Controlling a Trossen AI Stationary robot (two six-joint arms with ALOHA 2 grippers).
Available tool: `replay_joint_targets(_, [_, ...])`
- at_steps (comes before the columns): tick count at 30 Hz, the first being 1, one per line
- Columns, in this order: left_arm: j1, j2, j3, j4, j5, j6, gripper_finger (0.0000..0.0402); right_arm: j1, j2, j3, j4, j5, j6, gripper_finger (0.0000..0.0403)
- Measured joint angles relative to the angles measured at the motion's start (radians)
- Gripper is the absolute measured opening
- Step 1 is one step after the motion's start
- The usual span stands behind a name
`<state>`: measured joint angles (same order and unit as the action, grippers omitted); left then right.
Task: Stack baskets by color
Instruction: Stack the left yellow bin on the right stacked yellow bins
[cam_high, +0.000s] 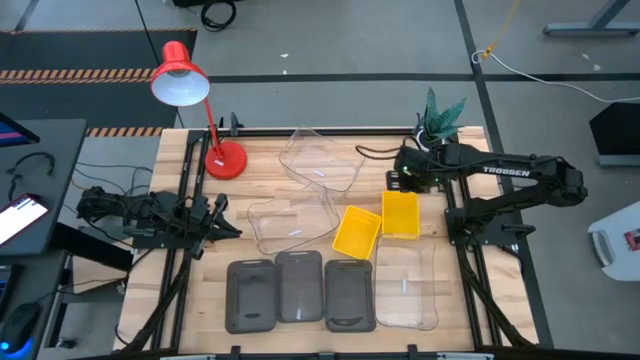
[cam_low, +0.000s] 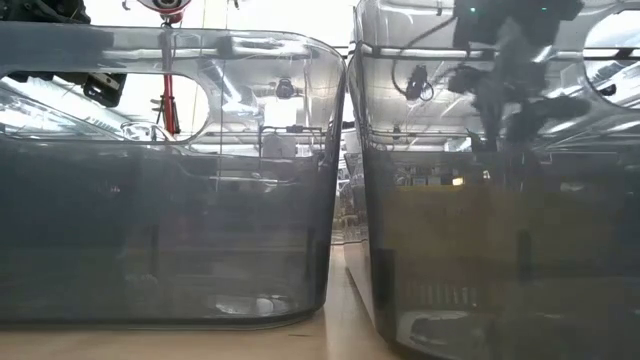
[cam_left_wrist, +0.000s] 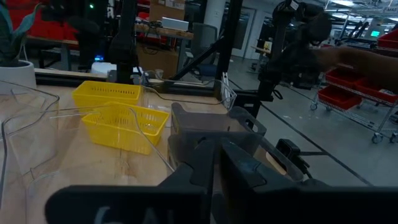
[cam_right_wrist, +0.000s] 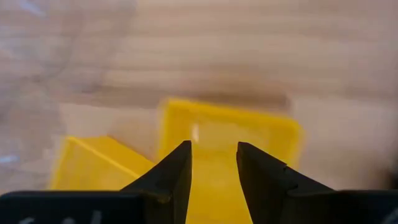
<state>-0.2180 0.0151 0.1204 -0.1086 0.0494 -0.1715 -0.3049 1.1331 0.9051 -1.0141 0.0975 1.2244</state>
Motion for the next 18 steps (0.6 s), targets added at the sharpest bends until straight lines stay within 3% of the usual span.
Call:
replay_joint_targets(8, [0.0, 0.0, 0.0, 0.0, 0.0, 0.0, 0.0035, 0.01, 0.139, -0.003, 0.261, 0.014, -0.297, 0.0129])
replay_joint_targets(18, [0.0, 0.0, 0.0, 0.0, 0.0, 0.0, 0.0027, 0.072, 0.255, -0.003, 0.396, 0.04, -0.421, 0.0129])
